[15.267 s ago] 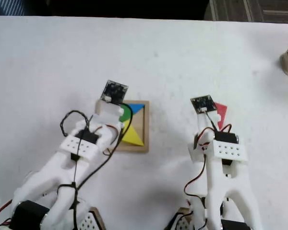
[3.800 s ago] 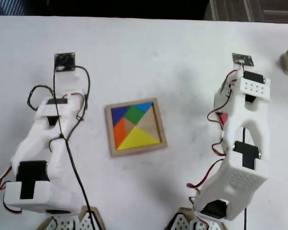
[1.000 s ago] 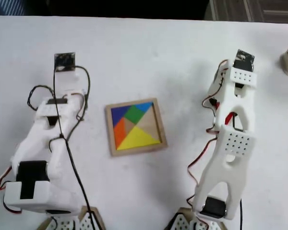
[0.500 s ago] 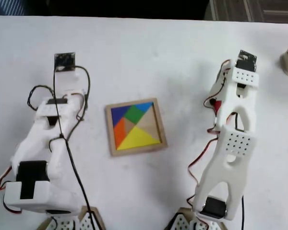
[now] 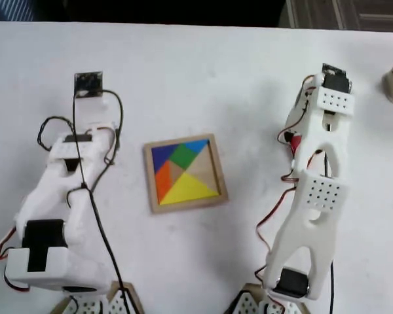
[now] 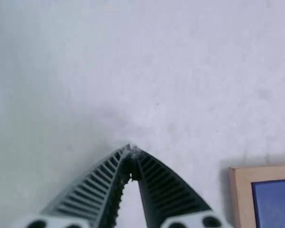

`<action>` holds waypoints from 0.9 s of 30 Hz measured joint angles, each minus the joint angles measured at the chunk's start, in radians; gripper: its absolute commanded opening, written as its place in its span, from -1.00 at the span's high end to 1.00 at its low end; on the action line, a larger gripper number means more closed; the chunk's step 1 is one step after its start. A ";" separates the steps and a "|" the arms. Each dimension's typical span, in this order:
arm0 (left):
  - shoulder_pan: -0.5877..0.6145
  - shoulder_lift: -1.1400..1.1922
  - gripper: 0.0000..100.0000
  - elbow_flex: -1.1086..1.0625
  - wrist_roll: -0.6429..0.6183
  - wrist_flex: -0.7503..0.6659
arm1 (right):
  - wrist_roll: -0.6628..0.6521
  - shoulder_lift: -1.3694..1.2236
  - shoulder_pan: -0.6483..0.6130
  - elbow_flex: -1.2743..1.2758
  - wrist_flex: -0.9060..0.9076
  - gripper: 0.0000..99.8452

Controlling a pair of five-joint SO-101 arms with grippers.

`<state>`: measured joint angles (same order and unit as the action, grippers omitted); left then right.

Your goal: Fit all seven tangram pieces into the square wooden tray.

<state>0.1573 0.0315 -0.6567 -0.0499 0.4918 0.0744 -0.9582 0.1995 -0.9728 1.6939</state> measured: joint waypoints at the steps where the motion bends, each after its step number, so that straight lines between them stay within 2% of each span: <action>1: 0.000 0.000 0.95 0.000 0.000 0.000 | 0.000 0.000 0.000 -0.003 0.002 0.81; 15: 0.000 0.000 0.95 0.000 0.000 0.000 | -0.029 0.049 -0.049 0.006 0.008 0.81; 20: 0.000 0.000 0.95 0.000 0.000 0.000 | -0.032 0.176 -0.089 0.144 0.008 0.81; 27: 0.000 0.000 0.95 0.000 0.000 0.000 | -0.032 0.350 -0.207 0.327 0.008 0.81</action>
<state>0.1573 0.0315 -0.6567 -0.0499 0.4918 0.0422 -0.6084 -0.0077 -0.6460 1.7016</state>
